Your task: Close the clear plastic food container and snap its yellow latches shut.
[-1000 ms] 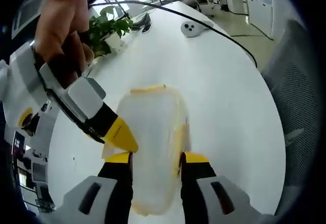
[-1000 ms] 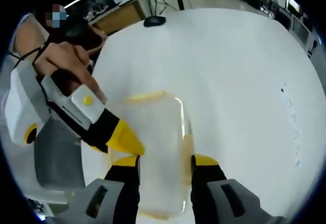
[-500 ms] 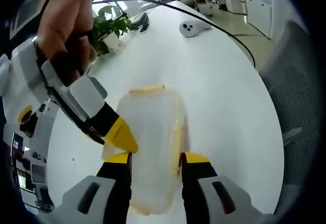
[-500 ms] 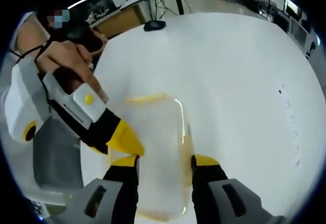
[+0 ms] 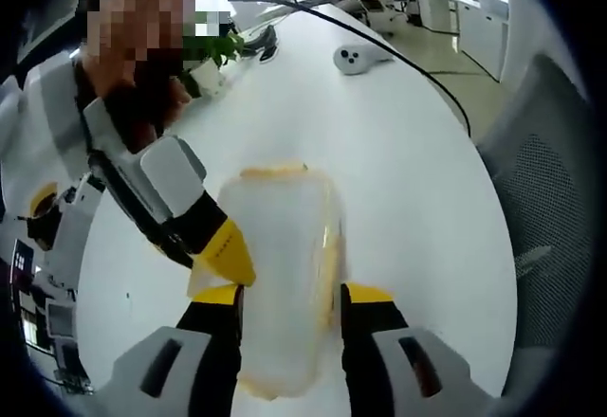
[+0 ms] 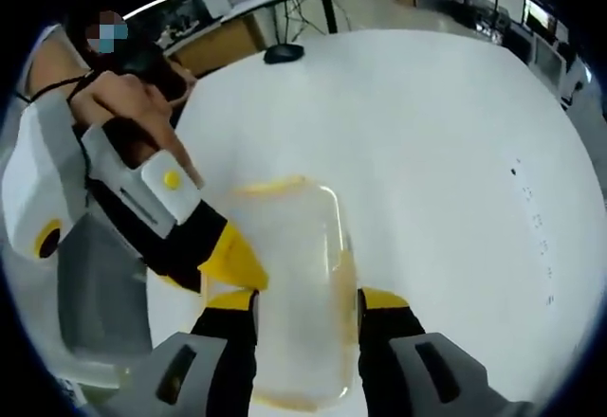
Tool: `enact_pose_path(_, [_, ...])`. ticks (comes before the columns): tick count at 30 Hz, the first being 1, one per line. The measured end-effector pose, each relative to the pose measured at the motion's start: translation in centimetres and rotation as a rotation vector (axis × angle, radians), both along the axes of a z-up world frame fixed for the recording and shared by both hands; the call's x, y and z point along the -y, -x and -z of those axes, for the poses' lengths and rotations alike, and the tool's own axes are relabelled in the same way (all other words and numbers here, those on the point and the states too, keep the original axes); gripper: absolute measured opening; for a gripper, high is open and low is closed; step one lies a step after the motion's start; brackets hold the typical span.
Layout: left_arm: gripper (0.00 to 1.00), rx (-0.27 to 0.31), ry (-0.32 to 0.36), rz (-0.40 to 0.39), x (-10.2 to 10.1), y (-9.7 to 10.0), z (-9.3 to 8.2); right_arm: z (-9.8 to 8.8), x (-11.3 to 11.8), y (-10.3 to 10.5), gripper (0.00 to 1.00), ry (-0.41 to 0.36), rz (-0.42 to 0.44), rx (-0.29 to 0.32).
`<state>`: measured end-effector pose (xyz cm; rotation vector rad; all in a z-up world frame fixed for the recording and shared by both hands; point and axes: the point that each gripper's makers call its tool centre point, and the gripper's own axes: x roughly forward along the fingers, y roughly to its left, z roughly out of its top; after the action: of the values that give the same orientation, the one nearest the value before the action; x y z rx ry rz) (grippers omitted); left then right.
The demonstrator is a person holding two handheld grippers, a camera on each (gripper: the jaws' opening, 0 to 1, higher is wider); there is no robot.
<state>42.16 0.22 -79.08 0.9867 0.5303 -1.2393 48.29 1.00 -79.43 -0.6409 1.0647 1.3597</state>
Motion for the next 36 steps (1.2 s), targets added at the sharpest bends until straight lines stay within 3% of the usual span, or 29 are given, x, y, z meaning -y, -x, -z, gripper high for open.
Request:
enact_pose_path(4, [0.48, -0.014, -0.008, 0.020, 0.0, 0.4, 0.2, 0.3, 0.2, 0.6, 0.54, 0.018, -0.014, -0.003])
enact_pose_path(10, [0.49, -0.035, -0.012, 0.031, 0.0, 1.0, 0.0, -0.3, -0.1, 0.7, 0.53, 0.000, -0.013, 0.008])
enact_pose_path(17, [0.55, -0.050, -0.027, 0.038, -0.2, 1.4, 0.1, -0.4, 0.1, 0.6, 0.60, 0.008, -0.016, 0.032])
enact_pose_path(24, [0.59, -0.038, -0.018, 0.022, -0.8, 0.3, -0.6, -0.7, 1.0, 1.2, 0.62, 0.014, -0.024, 0.041])
enact_pose_path(36, [0.66, -0.069, -0.022, -0.008, -1.9, -1.1, -0.5, -0.9, 1.6, 2.3, 0.76, 0.003, 0.007, 0.057])
